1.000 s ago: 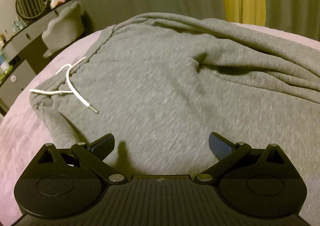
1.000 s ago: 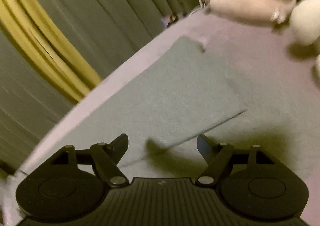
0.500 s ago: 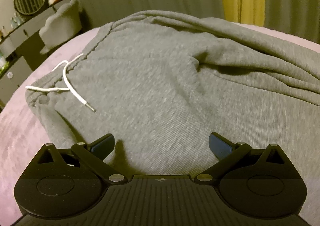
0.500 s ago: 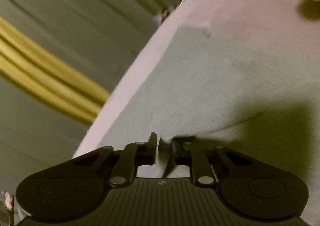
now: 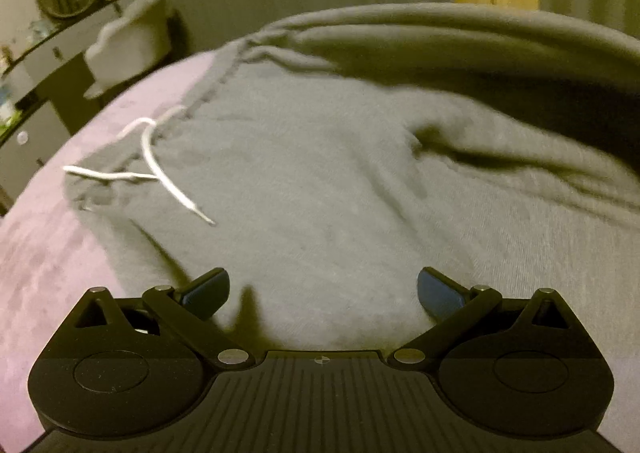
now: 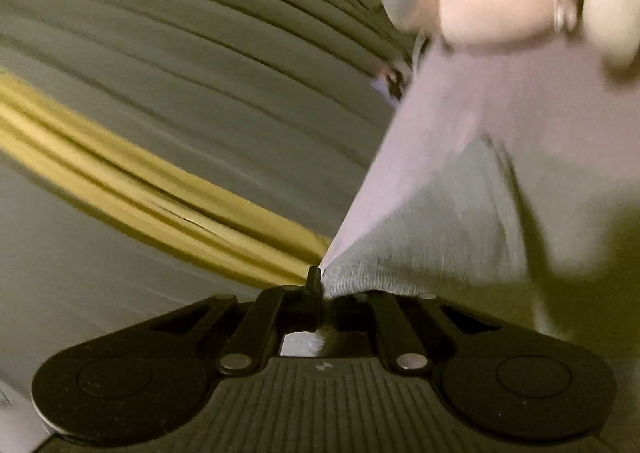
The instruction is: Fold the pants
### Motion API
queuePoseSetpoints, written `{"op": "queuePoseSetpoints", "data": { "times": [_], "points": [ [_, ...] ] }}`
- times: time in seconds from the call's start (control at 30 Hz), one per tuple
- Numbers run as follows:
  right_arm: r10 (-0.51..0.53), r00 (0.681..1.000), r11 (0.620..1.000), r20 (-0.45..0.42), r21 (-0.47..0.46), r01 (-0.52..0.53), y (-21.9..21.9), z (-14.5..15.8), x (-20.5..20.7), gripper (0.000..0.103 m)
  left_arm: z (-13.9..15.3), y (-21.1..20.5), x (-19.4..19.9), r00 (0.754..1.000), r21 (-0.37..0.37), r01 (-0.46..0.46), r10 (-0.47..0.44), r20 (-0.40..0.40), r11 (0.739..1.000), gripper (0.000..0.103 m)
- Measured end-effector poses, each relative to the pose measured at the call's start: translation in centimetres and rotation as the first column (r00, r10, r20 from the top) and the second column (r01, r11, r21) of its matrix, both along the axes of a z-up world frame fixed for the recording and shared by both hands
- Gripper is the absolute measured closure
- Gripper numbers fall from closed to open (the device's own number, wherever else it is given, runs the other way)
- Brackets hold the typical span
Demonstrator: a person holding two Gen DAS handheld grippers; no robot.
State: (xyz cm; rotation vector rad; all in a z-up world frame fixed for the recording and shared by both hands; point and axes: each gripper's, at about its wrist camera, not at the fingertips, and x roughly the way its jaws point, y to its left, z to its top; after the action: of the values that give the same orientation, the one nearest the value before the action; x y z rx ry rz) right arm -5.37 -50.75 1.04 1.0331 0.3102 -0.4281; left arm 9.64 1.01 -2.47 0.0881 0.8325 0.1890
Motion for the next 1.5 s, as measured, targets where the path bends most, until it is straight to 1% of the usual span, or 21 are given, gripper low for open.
{"op": "queuePoseSetpoints", "data": {
  "times": [0.07, 0.1, 0.17, 0.23, 0.27, 0.33, 0.37, 0.43, 0.53, 0.57, 0.63, 0.73, 0.87, 0.9, 0.93, 0.97, 1.03, 1.1, 1.2, 1.3, 1.5],
  "points": [
    [-0.007, 0.993, 0.992, -0.119, -0.124, -0.008, 0.7, -0.4, -0.4, 0.099, 1.5, 1.6, -0.7, 0.999, -0.056, -0.003, 0.006, 0.041, 0.998, 0.000],
    [-0.005, 0.976, 0.984, -0.219, -0.177, -0.035, 0.8, -1.8, -0.4, 0.098, 2.1, 2.5, -1.0, 0.998, -0.080, -0.007, 0.012, 0.064, 0.997, 0.000],
    [0.009, 0.929, 0.980, -0.369, -0.180, -0.081, 0.7, -5.0, -0.1, 0.098, 3.5, 5.0, -1.2, 0.992, -0.120, -0.038, 0.053, 0.118, 0.992, 0.000],
    [0.003, 0.876, 0.982, -0.482, -0.163, -0.093, 0.9, -8.9, 0.5, 0.096, 4.4, 7.7, -0.8, 0.983, -0.133, -0.082, 0.102, 0.151, 0.988, 0.000],
    [0.004, 0.859, 0.986, -0.512, -0.143, -0.091, 0.8, -10.4, 0.6, 0.098, 4.6, 9.2, -0.4, 0.980, -0.123, -0.102, 0.121, 0.161, 0.987, 0.000],
    [-0.023, 0.878, 0.992, -0.478, -0.121, -0.040, 0.2, -11.2, 0.3, 0.097, 4.8, 12.0, 1.0, 0.977, -0.080, -0.153, 0.163, 0.137, 0.985, 0.000],
    [-0.022, 0.876, 0.990, -0.481, -0.132, -0.047, 0.2, -11.3, 0.1, 0.098, 4.5, 13.7, 1.9, 0.978, -0.093, -0.171, 0.180, 0.107, 0.981, 0.000],
    [-0.011, 0.873, 0.983, -0.487, -0.165, -0.080, 0.5, -11.8, 0.2, 0.097, 3.8, 16.8, 3.3, 0.969, -0.185, -0.226, 0.240, 0.056, 0.956, 0.000],
    [-0.016, 0.878, 0.985, -0.479, -0.160, -0.069, 0.3, -12.3, 0.2, 0.097, 3.1, 20.5, 4.8, 0.940, -0.329, -0.318, 0.340, 0.009, 0.889, 0.000],
    [-0.019, 0.881, 0.986, -0.474, -0.156, -0.063, 0.6, -11.2, 0.3, 0.097, 3.0, 21.1, 5.0, 0.930, -0.352, -0.341, 0.368, 0.010, 0.872, 0.000],
    [-0.021, 0.884, 0.987, -0.467, -0.150, -0.055, 0.4, -11.7, 0.6, 0.097, 3.1, 22.0, 5.6, 0.916, -0.379, -0.363, 0.400, 0.021, 0.851, 0.004],
    [-0.022, 0.882, 0.986, -0.471, -0.155, -0.059, 0.5, -11.1, -0.2, 0.097, 3.1, 23.2, 6.5, 0.902, -0.401, -0.396, 0.432, -0.002, 0.826, 0.017],
    [-0.023, 0.881, 0.985, -0.473, -0.163, -0.062, 0.5, -11.1, -0.2, 0.096, 3.4, 23.9, 6.5, 0.905, -0.412, -0.391, 0.426, -0.008, 0.823, 0.027],
    [-0.022, 0.881, 0.985, -0.472, -0.162, -0.062, 0.5, -11.1, -0.2, 0.096, 3.5, 24.0, 6.3, 0.905, -0.424, -0.393, 0.426, -0.019, 0.816, 0.036],
    [-0.022, 0.882, 0.985, -0.470, -0.160, -0.060, 0.5, -11.1, -0.3, 0.096, 3.6, 24.2, 6.2, 0.902, -0.437, -0.400, 0.430, -0.034, 0.805, 0.045],
    [-0.022, 0.884, 0.986, -0.467, -0.156, -0.058, 0.4, -11.1, -0.3, 0.096, 3.6, 24.5, 5.8, 0.904, -0.466, -0.393, 0.425, -0.040, 0.793, 0.048],
    [-0.021, 0.885, 0.987, -0.465, -0.153, -0.057, 0.3, -11.1, -0.4, 0.096, 3.2, 25.1, 5.8, 0.911, -0.546, -0.379, 0.406, -0.076, 0.747, 0.066],
    [-0.021, 0.885, 0.986, -0.466, -0.155, -0.058, 0.3, -11.1, -0.4, 0.096, 2.3, 25.5, 6.1, 0.911, -0.594, -0.385, 0.394, -0.122, 0.707, 0.077],
    [-0.020, 0.886, 0.987, -0.462, -0.153, -0.058, 0.4, -11.1, -0.4, 0.095, 1.5, 25.9, 6.6, 0.890, -0.590, -0.432, 0.429, -0.154, 0.683, 0.081],
    [-0.018, 0.891, 0.989, -0.454, -0.141, -0.052, 0.2, -11.1, -0.6, 0.095, 1.5, 26.5, 6.2, 0.874, -0.639, -0.444, 0.462, -0.153, 0.628, 0.081],
    [-0.016, 0.890, 0.987, -0.455, -0.148, -0.059, 0.2, -11.2, -0.5, 0.094, 1.6, 27.2, 6.6, 0.863, -0.645, -0.463, 0.474, -0.174, 0.607, 0.082]
  ]
}}
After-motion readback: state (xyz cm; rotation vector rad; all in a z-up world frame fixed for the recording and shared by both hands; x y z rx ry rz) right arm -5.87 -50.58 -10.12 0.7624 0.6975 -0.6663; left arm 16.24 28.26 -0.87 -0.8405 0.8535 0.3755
